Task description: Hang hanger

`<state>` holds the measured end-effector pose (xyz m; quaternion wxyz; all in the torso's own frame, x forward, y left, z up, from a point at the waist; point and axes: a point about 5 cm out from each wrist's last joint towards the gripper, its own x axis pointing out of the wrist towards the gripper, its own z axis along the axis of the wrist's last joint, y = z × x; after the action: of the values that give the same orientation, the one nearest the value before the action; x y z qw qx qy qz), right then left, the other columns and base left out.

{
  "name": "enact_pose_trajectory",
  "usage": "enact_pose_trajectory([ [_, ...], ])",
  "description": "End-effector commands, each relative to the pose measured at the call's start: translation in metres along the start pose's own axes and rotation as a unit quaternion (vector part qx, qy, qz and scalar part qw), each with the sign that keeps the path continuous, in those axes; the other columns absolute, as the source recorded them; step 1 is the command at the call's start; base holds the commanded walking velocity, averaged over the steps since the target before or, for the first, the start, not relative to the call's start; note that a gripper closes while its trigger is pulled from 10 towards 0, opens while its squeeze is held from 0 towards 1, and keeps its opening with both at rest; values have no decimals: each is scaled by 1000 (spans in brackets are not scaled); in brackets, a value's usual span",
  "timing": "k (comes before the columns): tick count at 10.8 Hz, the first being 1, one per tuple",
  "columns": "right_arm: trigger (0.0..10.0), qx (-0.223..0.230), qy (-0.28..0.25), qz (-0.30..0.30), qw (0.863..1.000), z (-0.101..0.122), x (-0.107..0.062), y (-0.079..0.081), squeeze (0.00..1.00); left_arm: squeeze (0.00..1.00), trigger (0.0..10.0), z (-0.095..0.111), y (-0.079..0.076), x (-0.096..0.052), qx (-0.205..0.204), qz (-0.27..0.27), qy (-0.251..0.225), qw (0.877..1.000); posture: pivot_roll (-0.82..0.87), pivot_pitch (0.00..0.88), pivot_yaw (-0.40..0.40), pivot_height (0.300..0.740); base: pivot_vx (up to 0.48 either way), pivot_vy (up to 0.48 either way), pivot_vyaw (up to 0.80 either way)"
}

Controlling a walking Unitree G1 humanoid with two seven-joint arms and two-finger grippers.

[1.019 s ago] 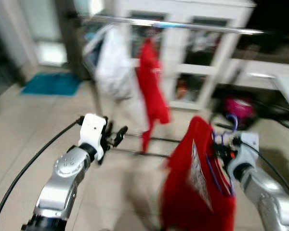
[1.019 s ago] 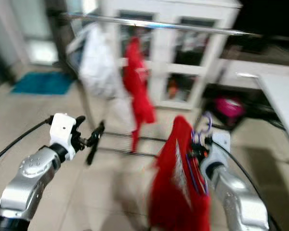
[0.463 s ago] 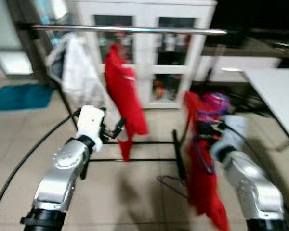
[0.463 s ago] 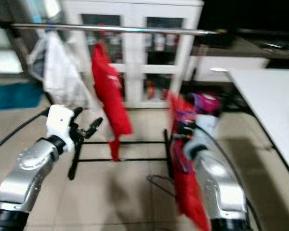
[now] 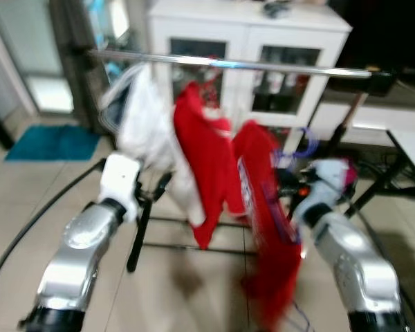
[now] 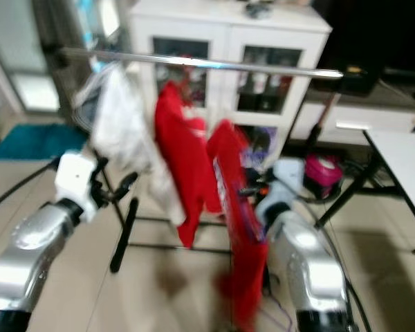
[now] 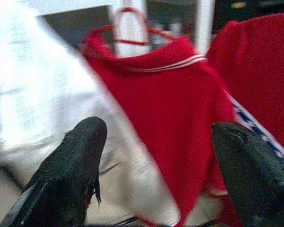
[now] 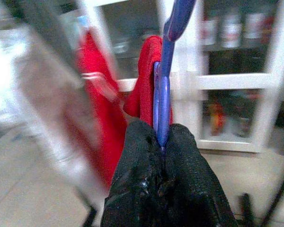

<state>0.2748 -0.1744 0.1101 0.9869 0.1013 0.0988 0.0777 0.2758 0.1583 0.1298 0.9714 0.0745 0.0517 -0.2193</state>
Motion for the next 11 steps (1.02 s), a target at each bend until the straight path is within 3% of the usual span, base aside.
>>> enact_pose_trajectory([
  [1,10000,-1,-27,-1,1000,10,1,2,0,0,10000,3,4,-2,7,0,-1,1000,-71,0,2,740,364,0,0],
  [3,10000,-20,-25,-35,999,13,-1,-12,0,0,10000,5,0,4,15,-20,-3,1000,-82,0,13,740,364,0,-266],
  [6,10000,-45,-29,-38,998,17,-1,-18,0,0,10000,12,-8,5,20,-55,-13,998,-79,0,18,740,361,0,-800],
  [8,10000,-66,-42,2,997,20,-2,-12,0,0,10000,10,-11,3,15,-59,-15,998,-87,0,14,740,322,0,0],
  [9,10000,-50,-53,24,997,23,0,-7,0,0,10000,9,-14,0,14,-62,-11,998,-82,0,8,740,300,0,0],
  [11,10000,-63,-60,112,990,29,8,15,0,0,10000,11,-12,-8,3,-46,-26,999,-61,0,-19,740,146,0,0],
])
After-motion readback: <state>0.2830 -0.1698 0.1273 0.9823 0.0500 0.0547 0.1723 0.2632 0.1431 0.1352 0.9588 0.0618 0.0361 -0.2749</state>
